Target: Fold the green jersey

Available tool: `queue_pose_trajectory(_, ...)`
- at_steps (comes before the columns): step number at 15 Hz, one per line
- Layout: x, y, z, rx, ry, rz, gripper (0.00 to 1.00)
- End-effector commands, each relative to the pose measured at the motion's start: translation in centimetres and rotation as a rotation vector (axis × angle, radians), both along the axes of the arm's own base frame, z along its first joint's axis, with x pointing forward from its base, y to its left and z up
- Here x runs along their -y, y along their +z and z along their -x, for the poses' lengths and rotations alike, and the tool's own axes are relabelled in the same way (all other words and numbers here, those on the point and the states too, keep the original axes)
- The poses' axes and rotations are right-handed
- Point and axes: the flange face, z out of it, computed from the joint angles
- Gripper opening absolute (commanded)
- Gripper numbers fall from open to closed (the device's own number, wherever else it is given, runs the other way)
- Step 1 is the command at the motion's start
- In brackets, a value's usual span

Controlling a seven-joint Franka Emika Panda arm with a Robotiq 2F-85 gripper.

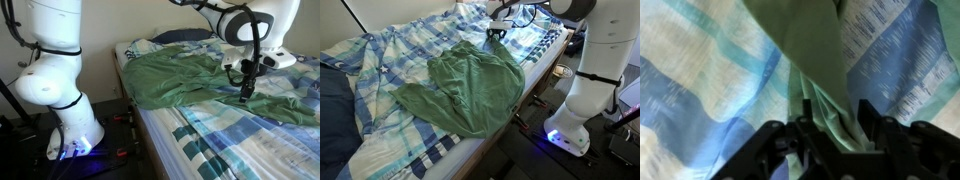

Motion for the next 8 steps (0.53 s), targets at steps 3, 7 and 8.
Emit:
queue_pose_trajectory(3, -0.9, 1.8, 0.1, 0.019, 0.009, -0.017, 0.07)
queue_pose_trajectory(7, -3.6, 5.4, 1.8, 0.007, 0.1, -0.046, 0.0)
queue_pose_trajectory(8, -4.3, 6.6, 2.4, 0.015, 0.123, -0.041, 0.01)
